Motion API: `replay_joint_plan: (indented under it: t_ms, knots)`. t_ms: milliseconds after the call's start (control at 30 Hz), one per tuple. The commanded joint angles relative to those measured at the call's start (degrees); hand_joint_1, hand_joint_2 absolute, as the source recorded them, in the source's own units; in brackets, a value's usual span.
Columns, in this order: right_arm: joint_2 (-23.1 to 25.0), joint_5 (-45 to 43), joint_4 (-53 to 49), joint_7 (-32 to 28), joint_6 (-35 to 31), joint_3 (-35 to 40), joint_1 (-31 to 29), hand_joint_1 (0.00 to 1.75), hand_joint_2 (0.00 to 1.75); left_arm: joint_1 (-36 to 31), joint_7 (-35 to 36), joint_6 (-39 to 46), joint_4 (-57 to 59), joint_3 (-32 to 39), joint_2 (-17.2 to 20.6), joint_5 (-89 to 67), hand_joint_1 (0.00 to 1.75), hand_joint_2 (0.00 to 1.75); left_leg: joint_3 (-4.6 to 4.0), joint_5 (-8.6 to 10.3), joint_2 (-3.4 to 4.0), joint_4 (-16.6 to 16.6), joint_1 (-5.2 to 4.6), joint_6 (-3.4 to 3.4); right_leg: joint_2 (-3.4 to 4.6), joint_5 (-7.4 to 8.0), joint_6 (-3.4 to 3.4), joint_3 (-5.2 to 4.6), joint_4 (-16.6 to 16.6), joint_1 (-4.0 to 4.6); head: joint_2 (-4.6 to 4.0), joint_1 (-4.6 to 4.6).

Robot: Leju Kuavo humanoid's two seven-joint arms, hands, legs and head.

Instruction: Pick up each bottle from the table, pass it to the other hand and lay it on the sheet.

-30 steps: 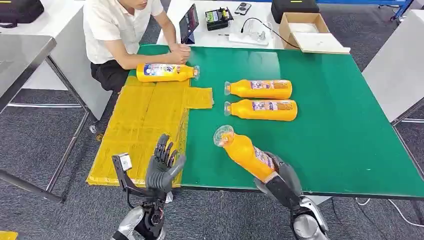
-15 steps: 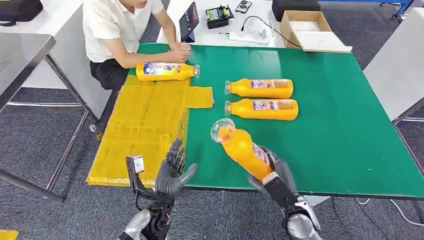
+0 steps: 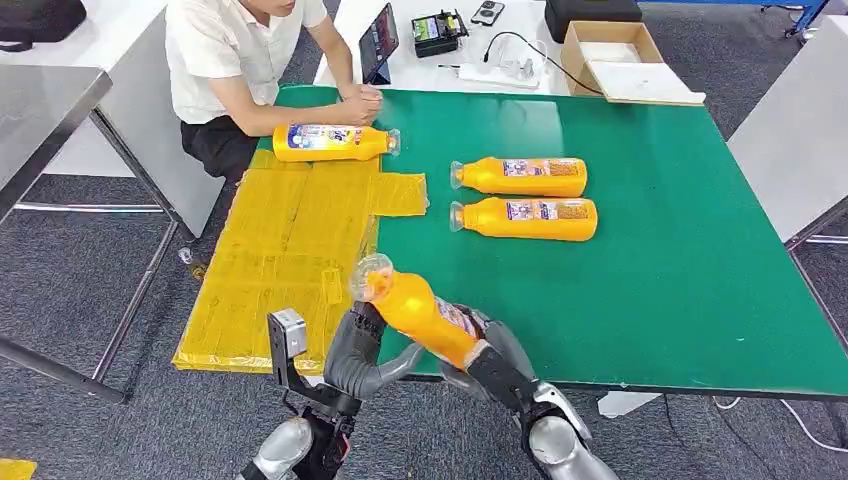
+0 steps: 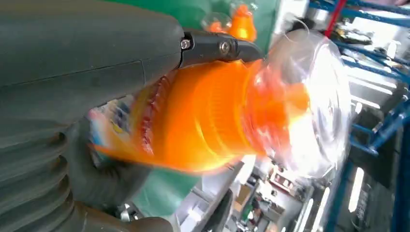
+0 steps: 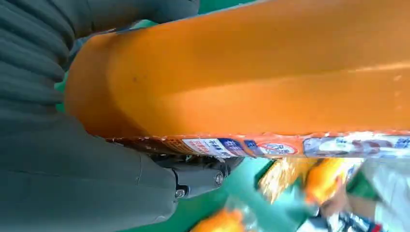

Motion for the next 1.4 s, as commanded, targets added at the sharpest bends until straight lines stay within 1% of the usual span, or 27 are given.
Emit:
replay_joint_plan:
  t_ms: [33, 167, 267, 300, 467, 533, 600, 633, 700, 733, 767, 833, 967, 1033, 1100, 1133, 1167, 1200, 1267, 1300, 1333, 1367, 1400]
  knots:
    - [1.96, -0.66, 9.09, 0.9, 0.34, 5.46, -7.48, 1.75, 1.75, -1.68, -0.81, -1.05, -0.1, -2.93, 2.57, -1.78, 0.0, 1.75, 0.27, -0.08, 0.35, -0.07, -0.03, 0.09, 0.2, 0.0, -0.15, 0.16, -0.04, 0.03, 0.0, 0.0]
    - [1.96, -0.66, 9.09, 0.9, 0.34, 5.46, -7.48, 1.75, 1.75, -1.68, -0.81, -1.05, -0.1, -2.93, 2.57, -1.78, 0.0, 1.75, 0.27, -0.08, 0.35, -0.07, -0.03, 0.09, 0.2, 0.0, -0.15, 0.16, -0.04, 0.03, 0.0, 0.0]
    - [1.8, -0.77, 8.73, 0.95, 0.51, 5.77, -7.66, 1.75, 1.75, -1.82, -0.73, -1.35, 0.2, -3.02, 2.62, -2.1, 0.0, 1.75, 0.46, -0.12, 0.45, -0.13, -0.03, 0.14, 0.22, -0.03, -0.24, 0.31, -0.09, 0.05, 0.0, 0.0]
    - [1.47, 0.25, 6.64, 1.97, -0.61, 7.77, -7.12, 1.75, 1.75, -1.79, 2.0, -0.25, 1.99, -0.28, 0.66, 2.23, 0.0, 1.75, 0.22, -0.06, 0.24, -0.06, -0.01, 0.07, 0.12, 0.0, -0.12, 0.15, -0.05, 0.04, 0.0, -0.02]
    - [1.58, -0.01, 6.8, 1.95, -0.74, 7.81, -7.46, 1.75, 1.75, -1.71, 2.18, -0.79, 1.84, -0.86, 1.12, 2.58, 0.0, 1.75, 0.14, -0.04, 0.14, -0.04, -0.02, 0.07, 0.05, -0.01, -0.09, 0.09, -0.02, 0.01, 0.0, 0.0]
    - [1.77, -0.5, 6.62, 1.63, -1.08, 7.76, -7.76, 1.75, 1.75, -1.84, 2.34, -0.99, 2.23, -1.64, 1.32, 2.68, 0.0, 1.75, 0.3, -0.08, 0.23, -0.08, -0.03, 0.12, 0.06, -0.04, -0.17, 0.23, -0.05, 0.03, 0.0, -0.02]
    - [1.52, -1.54, 4.98, 0.99, -0.91, 7.91, -7.62, 1.75, 1.75, -1.91, 3.29, -0.6, 3.69, -1.49, 0.58, 3.89, 0.0, 1.75, 0.14, -0.03, 0.13, -0.05, -0.04, 0.07, 0.03, -0.02, -0.09, 0.08, -0.01, -0.01, 0.0, -0.02]
    - [1.06, -0.97, 3.71, 1.27, -1.93, 8.31, -7.45, 1.75, 1.75, -2.0, 2.56, 0.84, 4.26, -1.25, 0.3, 3.69, 0.0, 1.75, 0.23, -0.05, 0.18, -0.07, -0.03, 0.11, 0.03, -0.03, -0.14, 0.17, -0.05, 0.02, 0.0, 0.0]
    - [0.77, -2.1, 1.77, 1.24, -1.62, 8.09, -6.32, 1.75, 1.75, -1.83, 1.67, 3.23, 4.5, 0.19, -0.4, 4.54, 0.0, 1.75, 0.22, -0.07, 0.16, -0.05, -0.03, 0.12, 0.01, -0.04, -0.13, 0.18, -0.04, 0.02, 0.0, 0.0]
    - [0.43, -1.43, 1.17, 1.61, -2.27, 8.38, -5.97, 1.75, 1.75, -1.97, 0.84, 4.49, 4.28, 0.27, -0.33, 3.78, 0.0, 1.75, 0.16, -0.05, 0.13, -0.04, -0.03, 0.1, 0.01, -0.04, -0.1, 0.12, -0.02, 0.01, 0.0, 0.0]
    - [0.08, -0.7, 0.44, 1.76, -2.93, 8.73, -5.51, 1.75, 1.75, -2.06, 0.75, 6.39, 4.15, 0.47, -0.35, 2.98, 0.0, 1.75, 0.27, -0.09, 0.17, -0.06, -0.04, 0.13, 0.0, -0.06, -0.14, 0.22, -0.05, 0.02, 0.0, 0.02]
    - [-0.26, 1.11, -0.44, 1.95, -4.55, 9.41, -5.07, 1.75, 1.75, -2.79, 1.15, 8.47, 4.61, 0.17, 0.0, 1.24, 0.0, 1.75, 0.1, -0.03, 0.02, -0.03, -0.02, 0.07, -0.07, -0.04, -0.08, 0.08, -0.02, 0.01, 0.0, 0.0]
    - [0.46, 1.62, -0.82, 2.02, -4.72, 10.87, -5.86, 1.75, 1.75, -3.52, 1.53, 6.01, 4.98, -0.67, -0.04, 2.64, 0.0, 1.75, 0.26, -0.07, 0.1, -0.07, -0.03, 0.12, -0.06, -0.07, -0.15, 0.22, -0.05, 0.03, 0.0, 0.02]
    - [0.5, 2.88, -0.74, 2.34, -6.03, 11.37, -6.3, 1.75, 1.75, -3.66, 0.88, 6.54, 4.68, -0.87, 0.03, 1.61, 0.0, 1.75, 0.28, -0.07, 0.14, -0.07, -0.04, 0.12, -0.03, -0.07, -0.15, 0.21, -0.04, 0.02, 0.0, 0.0]
    - [-0.12, 3.27, -1.39, 2.36, -5.06, 12.38, -6.36, 1.75, 1.75, -3.96, 0.55, 7.48, 4.62, -0.3, -0.06, 0.7, 0.0, 1.75, 0.07, -0.01, 0.06, -0.02, -0.02, 0.06, -0.03, -0.02, -0.07, 0.02, -0.01, 0.01, 0.0, 0.02]
    - [-0.34, 3.74, -1.59, 2.48, -4.94, 12.82, -6.39, 1.75, 1.75, -3.94, 0.46, 7.34, 4.43, 0.02, -0.13, 0.87, 0.0, 1.75, 0.17, -0.04, 0.1, -0.04, -0.03, 0.09, -0.03, -0.04, -0.12, 0.12, -0.02, 0.02, 0.0, -0.02]
    - [-0.34, 3.8, -1.68, 2.51, -4.93, 12.95, -6.33, 1.75, 1.75, -4.01, 0.46, 7.3, 4.31, 0.18, -0.1, 0.9, 0.0, 1.75, 0.08, -0.02, 0.06, -0.02, -0.02, 0.07, -0.03, -0.02, -0.08, 0.04, -0.01, 0.01, 0.0, 0.0]
    - [-0.41, 3.75, -1.88, 2.55, -4.79, 13.08, -6.23, 1.75, 1.75, -3.93, 0.4, 7.21, 4.04, 0.49, -0.17, 1.0, 0.1, 1.75, 0.18, -0.05, 0.09, -0.04, -0.02, 0.1, -0.05, -0.04, -0.12, 0.14, -0.03, 0.03, 0.0, 0.0]
    - [-0.41, 3.75, -1.88, 2.55, -4.79, 13.08, -6.23, 1.75, 1.75, -3.93, 0.4, 7.21, 4.04, 0.49, -0.17, 1.0, 0.1, 1.75, 0.19, -0.05, 0.1, -0.04, -0.02, 0.1, -0.04, -0.05, -0.12, 0.14, -0.03, 0.03, 0.0, -0.02]
    - [-0.17, 2.95, -1.86, 2.51, -4.09, 13.03, -6.1, 1.75, 1.75, -3.85, 0.18, 6.97, 3.64, 0.76, -0.25, 1.14, 1.48, 1.75, 0.1, -0.02, 0.06, -0.03, -0.02, 0.08, -0.05, -0.03, -0.09, 0.06, -0.02, 0.01, 0.0, 0.0]
    - [-0.24, 2.76, -1.73, 2.45, -3.7, 13.39, -6.23, 1.75, 1.75, -3.89, -0.47, 6.66, 3.33, 1.03, -0.45, 1.11, 1.61, 1.75, 0.21, -0.05, 0.1, -0.05, -0.02, 0.11, -0.05, -0.05, -0.13, 0.16, -0.04, 0.03, 0.0, 0.0]
    - [-0.23, 2.86, -1.34, 2.47, -3.39, 13.96, -6.52, 1.75, 1.75, -4.02, -1.26, 5.9, 2.86, 1.04, -0.4, 1.05, 1.75, 1.75, 0.14, -0.04, 0.07, -0.03, -0.02, 0.09, -0.05, -0.04, -0.1, 0.1, -0.02, 0.02, 0.0, 0.0]
    - [0.01, 2.16, -1.0, 2.18, -2.61, 14.09, -6.61, 1.75, 1.75, -4.07, -1.63, 5.58, 2.44, 1.25, -0.49, 1.0, 1.75, 1.75, 0.07, -0.02, 0.06, -0.01, -0.01, 0.07, -0.03, -0.02, -0.07, 0.03, -0.01, 0.02, 0.0, 0.0]
